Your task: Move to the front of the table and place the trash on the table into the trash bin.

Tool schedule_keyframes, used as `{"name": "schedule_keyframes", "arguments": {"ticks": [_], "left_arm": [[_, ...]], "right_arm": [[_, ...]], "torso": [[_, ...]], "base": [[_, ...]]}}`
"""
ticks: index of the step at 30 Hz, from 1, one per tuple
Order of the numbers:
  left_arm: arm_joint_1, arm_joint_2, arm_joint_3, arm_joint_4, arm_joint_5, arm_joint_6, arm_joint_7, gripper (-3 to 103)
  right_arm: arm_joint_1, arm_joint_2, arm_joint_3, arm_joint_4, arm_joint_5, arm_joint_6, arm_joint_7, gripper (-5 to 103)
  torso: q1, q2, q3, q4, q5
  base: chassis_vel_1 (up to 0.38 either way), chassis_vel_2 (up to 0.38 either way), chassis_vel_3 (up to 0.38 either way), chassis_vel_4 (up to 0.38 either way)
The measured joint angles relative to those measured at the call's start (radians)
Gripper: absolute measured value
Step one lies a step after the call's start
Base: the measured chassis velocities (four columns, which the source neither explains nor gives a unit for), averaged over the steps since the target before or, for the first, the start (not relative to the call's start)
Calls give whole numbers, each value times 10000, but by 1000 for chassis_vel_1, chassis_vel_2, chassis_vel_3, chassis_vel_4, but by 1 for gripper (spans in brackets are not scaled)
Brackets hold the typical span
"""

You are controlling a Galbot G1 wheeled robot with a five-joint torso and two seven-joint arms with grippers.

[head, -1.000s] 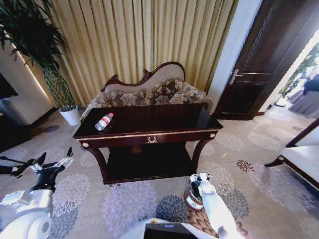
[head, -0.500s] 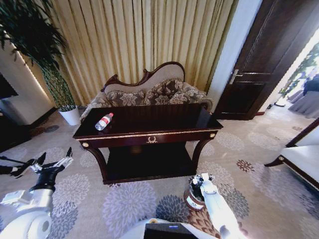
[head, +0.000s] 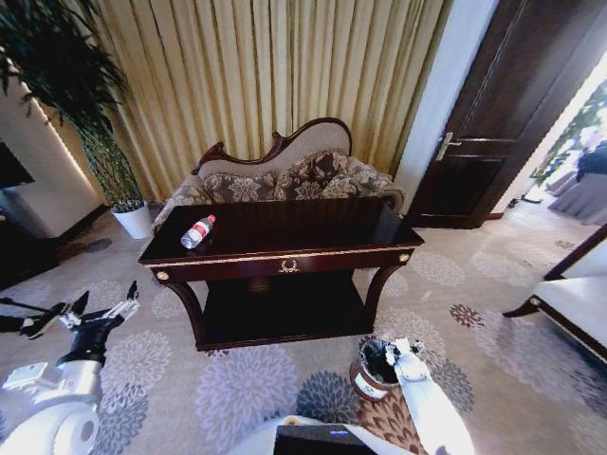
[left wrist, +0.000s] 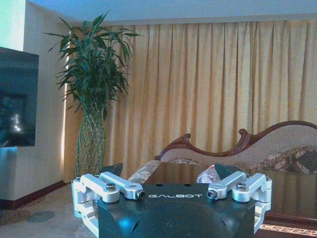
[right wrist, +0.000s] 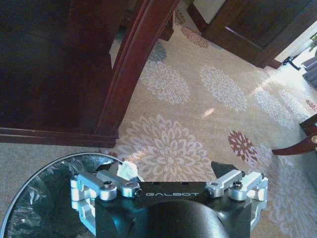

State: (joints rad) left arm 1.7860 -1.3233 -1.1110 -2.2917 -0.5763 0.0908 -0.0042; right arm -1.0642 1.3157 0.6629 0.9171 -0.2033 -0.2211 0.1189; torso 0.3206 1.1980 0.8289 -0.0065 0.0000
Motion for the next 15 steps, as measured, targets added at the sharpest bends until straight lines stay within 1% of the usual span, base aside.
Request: {"name": "schedule_keyframes", "arguments": {"ticks": [8, 10, 11, 12, 13, 14, 15], "left_arm": [[60, 23, -91, 57, -24, -141, 3, 100], [57, 19, -81, 59, -22, -143, 4, 100], [50, 8, -49, 61, -11, -145, 6, 100], [34, -9, 5, 61, 14, -145, 7, 100], [34, -9, 5, 61, 14, -145, 7, 100], [10, -21, 53, 62, 57, -145, 8, 100], [-18, -26, 89, 62, 86, -142, 8, 100]], "right_arm": [[18, 60, -27, -57, -61, -94, 0, 100], [26, 62, -25, -85, -210, -84, 0, 100], [38, 64, 26, -152, -669, 69, -1, 100], [35, 62, 99, -149, -924, 242, 0, 100], [35, 62, 99, -149, -924, 242, 0, 100], [-41, 58, -2, 53, -226, -63, 3, 100], [-79, 85, -162, 186, 418, -581, -1, 100]], "torso": [[0, 0, 0, 0, -1], [0, 0, 0, 1, 0], [0, 0, 0, 1, 2], [0, 0, 0, 0, -3], [0, 0, 0, 0, -3], [0, 0, 0, -1, -8], [-1, 0, 0, -2, 5]], "base": [[0, 0, 0, 0], [0, 0, 0, 0], [0, 0, 0, 0], [0, 0, 0, 0], [0, 0, 0, 0], [0, 0, 0, 0], [0, 0, 0, 0]]}}
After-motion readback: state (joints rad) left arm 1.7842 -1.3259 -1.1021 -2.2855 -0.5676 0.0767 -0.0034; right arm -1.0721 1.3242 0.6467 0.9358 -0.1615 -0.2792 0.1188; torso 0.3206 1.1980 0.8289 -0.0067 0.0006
